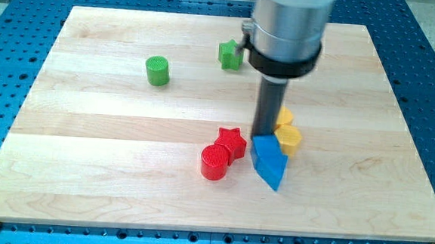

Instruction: Separate the red blocks and blue blocks

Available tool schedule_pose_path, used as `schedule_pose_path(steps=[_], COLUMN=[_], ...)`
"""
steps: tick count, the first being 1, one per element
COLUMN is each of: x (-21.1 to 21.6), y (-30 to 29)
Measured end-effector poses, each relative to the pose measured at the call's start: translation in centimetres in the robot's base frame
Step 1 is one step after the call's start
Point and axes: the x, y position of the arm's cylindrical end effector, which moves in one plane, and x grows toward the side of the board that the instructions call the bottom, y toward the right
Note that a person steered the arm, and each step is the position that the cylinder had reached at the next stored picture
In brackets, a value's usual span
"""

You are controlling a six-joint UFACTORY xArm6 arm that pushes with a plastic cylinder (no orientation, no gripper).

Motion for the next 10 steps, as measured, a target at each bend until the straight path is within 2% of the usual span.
schedule_pose_path(steps=[1,2,3,4,5,7,9,10], x=[1.0,-0.3,0.4,2.0,2.1,2.1,0.1,-2.5], y=[-1.0,-1.7,-5.2,-6.3,-3.7,-4.5,-5.5,-5.5])
